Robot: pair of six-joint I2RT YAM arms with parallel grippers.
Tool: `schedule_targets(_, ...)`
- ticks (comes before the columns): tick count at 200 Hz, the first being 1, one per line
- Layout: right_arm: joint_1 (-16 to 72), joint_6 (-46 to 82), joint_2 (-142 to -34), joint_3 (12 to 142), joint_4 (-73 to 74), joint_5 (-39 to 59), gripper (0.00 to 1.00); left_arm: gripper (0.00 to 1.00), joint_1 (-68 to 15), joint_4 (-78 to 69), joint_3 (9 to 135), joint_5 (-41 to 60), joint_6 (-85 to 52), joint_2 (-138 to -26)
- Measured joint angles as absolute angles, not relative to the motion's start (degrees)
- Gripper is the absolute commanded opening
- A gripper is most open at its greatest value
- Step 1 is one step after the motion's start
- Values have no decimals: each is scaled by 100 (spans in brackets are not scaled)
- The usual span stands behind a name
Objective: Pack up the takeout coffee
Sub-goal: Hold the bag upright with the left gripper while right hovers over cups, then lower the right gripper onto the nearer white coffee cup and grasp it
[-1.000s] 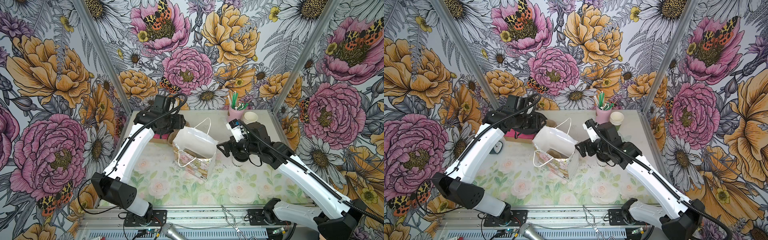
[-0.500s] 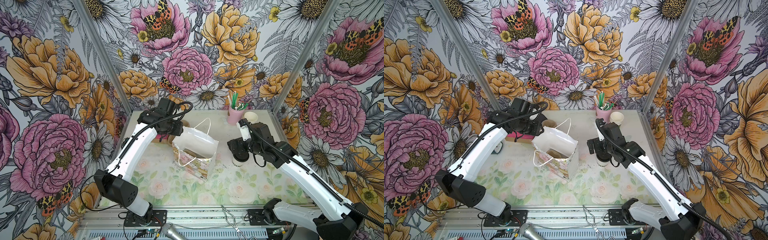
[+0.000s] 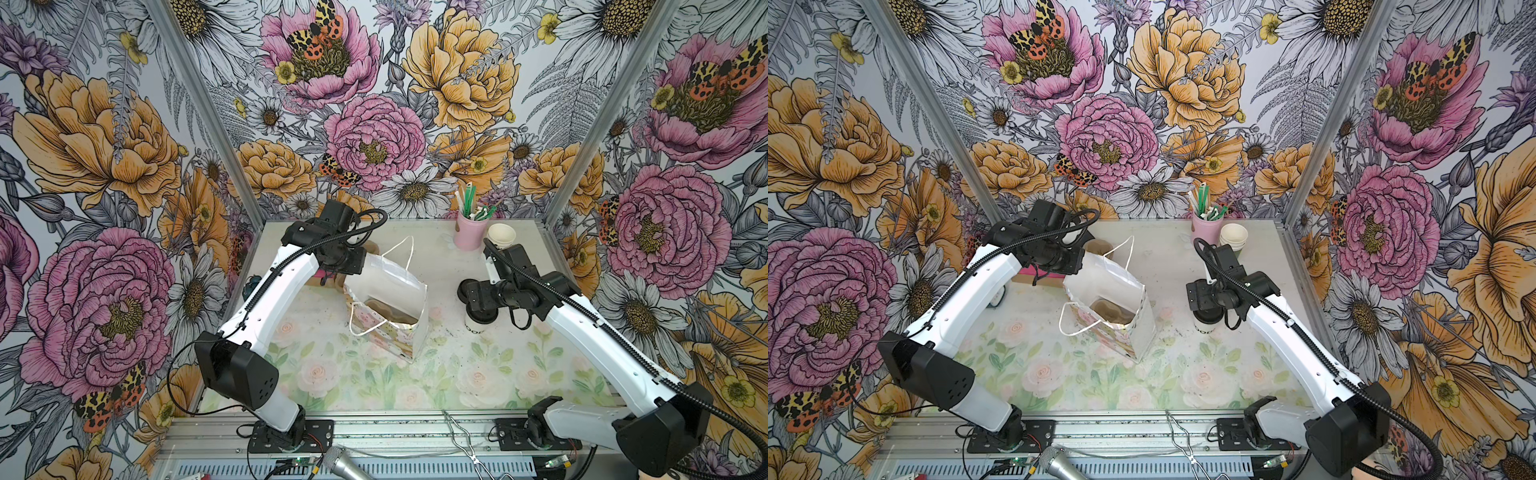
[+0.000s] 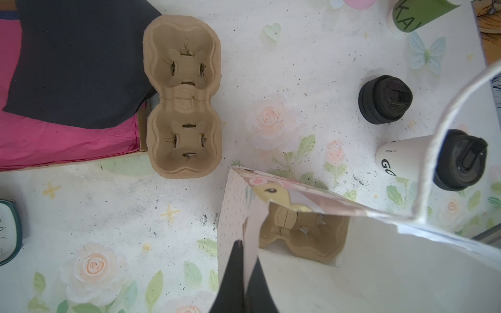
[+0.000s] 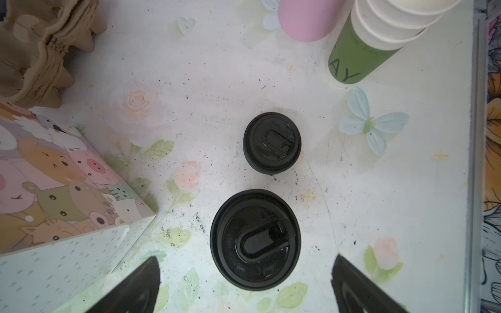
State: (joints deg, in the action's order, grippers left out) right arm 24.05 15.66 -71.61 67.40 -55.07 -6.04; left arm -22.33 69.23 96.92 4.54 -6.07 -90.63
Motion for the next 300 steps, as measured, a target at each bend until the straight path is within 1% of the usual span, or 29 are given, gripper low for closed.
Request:
schedule_targets(49,2353,1564,-7738,6882,-5714,-489,99,0,-2233,6923,9692,454,-707,-9067)
schedule_targets(112,2244,1559,-8108,6947,-5968,-471,99,0,-2233,6904,9692,462,-753,-9153)
schedule_targets(154,2128,1529,-8230,6963,-6053,-462,99,0,-2233,6866,9692,473,-753,-9203)
schedule_targets(229,2016,1385,-8486,6963,-6086,-169,99,0,-2237,6853,9695,475,-775,-9216)
schedule_targets(300,1977,1328,-8646,6963,-6090,-167,100,0,-2276,6831,9695,480,-862,-9216)
